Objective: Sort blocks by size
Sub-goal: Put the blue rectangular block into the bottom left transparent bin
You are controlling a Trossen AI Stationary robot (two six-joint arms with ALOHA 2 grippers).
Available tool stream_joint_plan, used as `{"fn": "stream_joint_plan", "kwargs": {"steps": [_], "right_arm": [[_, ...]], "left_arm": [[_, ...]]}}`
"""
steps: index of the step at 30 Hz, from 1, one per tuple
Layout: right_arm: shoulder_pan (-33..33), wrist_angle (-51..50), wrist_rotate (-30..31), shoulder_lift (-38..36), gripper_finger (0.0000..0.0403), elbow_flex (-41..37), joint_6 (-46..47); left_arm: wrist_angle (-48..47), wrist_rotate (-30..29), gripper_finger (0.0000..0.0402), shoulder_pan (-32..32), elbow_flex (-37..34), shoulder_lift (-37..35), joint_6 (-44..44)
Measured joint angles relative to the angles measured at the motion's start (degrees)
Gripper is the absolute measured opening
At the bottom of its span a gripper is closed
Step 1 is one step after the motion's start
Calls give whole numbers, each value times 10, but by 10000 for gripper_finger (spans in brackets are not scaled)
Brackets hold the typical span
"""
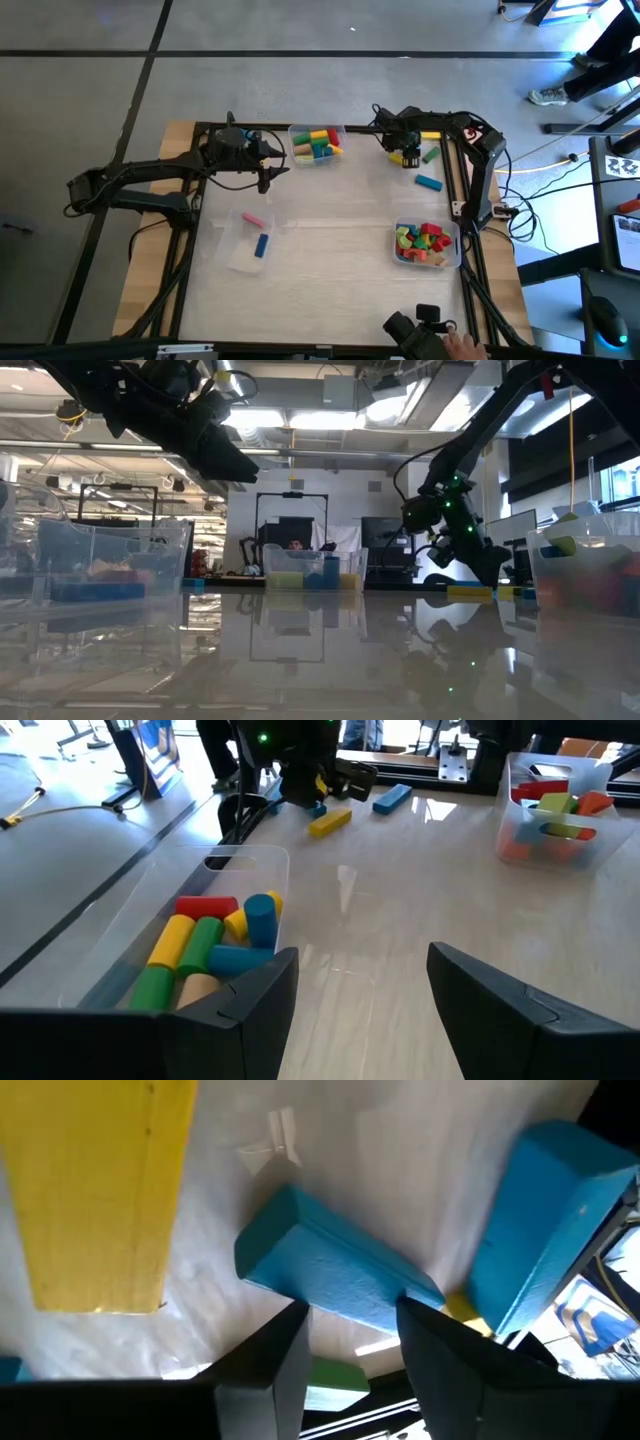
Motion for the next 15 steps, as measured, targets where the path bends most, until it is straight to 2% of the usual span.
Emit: {"fn": "stream_joint_plan", "kwargs": {"steps": [4, 9, 15], "right_arm": [[0, -10, 25, 3, 145, 0, 0], [5, -33, 27, 3, 148, -1, 0], [20, -34, 24, 3, 181, -1, 0]], "left_arm": [[0, 0, 218, 0, 0, 0, -2], [0, 0, 218, 0, 0, 0, -3], [-1, 0, 218, 0, 0, 0, -3]]}}
